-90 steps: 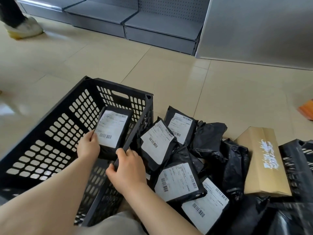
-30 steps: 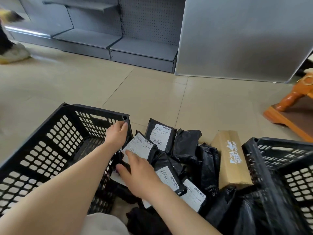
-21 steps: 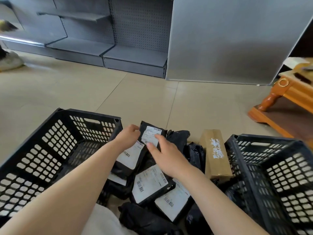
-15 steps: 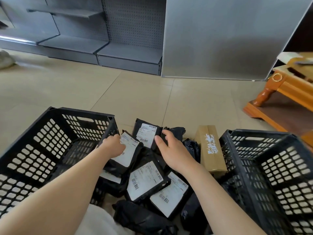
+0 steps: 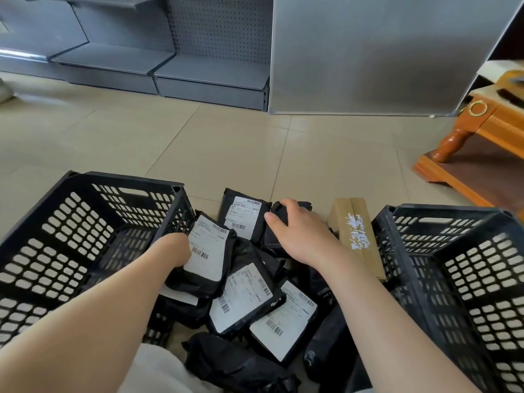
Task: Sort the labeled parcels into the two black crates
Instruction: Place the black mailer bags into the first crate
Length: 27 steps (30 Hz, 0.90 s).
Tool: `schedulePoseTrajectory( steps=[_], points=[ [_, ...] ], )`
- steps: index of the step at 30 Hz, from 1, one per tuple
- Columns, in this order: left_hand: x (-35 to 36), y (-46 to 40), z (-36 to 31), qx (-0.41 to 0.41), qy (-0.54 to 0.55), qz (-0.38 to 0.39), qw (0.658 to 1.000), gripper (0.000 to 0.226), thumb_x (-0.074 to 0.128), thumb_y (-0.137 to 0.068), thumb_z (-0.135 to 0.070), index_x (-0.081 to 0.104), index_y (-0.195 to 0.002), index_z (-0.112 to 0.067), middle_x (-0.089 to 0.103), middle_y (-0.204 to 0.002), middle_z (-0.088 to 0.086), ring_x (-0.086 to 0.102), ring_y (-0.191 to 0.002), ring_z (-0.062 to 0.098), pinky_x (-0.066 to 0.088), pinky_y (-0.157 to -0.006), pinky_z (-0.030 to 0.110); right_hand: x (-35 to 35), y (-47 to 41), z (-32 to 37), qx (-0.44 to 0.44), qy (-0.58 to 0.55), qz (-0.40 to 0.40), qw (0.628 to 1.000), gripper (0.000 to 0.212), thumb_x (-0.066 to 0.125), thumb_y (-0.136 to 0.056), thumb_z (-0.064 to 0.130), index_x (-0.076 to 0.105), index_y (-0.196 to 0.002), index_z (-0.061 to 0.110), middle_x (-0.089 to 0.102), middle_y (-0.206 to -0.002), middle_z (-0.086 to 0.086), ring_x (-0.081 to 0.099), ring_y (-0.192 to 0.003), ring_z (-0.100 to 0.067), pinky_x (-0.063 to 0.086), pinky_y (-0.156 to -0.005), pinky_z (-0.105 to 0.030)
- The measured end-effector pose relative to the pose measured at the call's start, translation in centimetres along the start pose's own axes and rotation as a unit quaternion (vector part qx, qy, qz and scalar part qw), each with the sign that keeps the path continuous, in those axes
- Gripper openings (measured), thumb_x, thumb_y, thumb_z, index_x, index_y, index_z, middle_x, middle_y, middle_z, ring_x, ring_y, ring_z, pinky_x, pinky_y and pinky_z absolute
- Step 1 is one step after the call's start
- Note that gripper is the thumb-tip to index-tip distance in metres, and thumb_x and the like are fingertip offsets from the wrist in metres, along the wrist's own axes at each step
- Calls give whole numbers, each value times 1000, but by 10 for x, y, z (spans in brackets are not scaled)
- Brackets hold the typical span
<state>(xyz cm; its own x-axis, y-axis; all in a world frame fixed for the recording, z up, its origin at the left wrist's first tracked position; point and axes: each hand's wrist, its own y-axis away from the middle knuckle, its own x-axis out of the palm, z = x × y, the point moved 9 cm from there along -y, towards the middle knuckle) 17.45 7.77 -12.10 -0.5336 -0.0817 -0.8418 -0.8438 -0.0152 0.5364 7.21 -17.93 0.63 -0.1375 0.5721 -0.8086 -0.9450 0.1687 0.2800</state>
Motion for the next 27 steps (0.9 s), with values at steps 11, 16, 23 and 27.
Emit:
schedulePoseTrajectory(
  steps=[11, 16, 23, 27],
  points=[
    [-8, -14, 2, 10, 77, -3, 997, 30, 43, -98, -10, 55, -124, -1, 62, -120, 16, 58, -111, 31, 45, -83, 34, 10, -5, -2, 5, 5, 22, 1000, 62, 34, -100, 58, 29, -150, 20, 45, -148, -9, 39, -136, -32, 37, -108, -48],
    [-21, -11, -2, 20, 148, 8, 989, 20, 41, -96, -8, 53, -112, -3, 54, -93, 6, 53, -90, 23, 40, -65, 29, 12, -6, -5, 6, -2, 30, 1000, 64, 35, -100, 59, 28, -151, 20, 44, -149, -9, 39, -137, -32, 37, -109, -49],
    [-34, 0, -30, 77, 235, 13, 969, 17, 43, -97, -13, 53, -109, -6, 59, -100, 9, 56, -89, 23, 43, -71, 33, 18, -10, -23, 76, 10, 34, 996, 66, 34, -100, 58, 28, -149, 16, 58, -128, -10, 56, -116, -31, 49, -93, -42],
    [-35, 10, -55, 121, 330, 50, 935, 12, 47, -97, -19, 55, -101, -10, 59, -97, 10, 53, -82, 23, 39, -71, 33, 21, -11, -32, 104, -10, 45, 993, 64, 37, -102, 52, 29, -149, 11, 56, -136, -10, 57, -116, -28, 45, -80, -36]
  ],
)
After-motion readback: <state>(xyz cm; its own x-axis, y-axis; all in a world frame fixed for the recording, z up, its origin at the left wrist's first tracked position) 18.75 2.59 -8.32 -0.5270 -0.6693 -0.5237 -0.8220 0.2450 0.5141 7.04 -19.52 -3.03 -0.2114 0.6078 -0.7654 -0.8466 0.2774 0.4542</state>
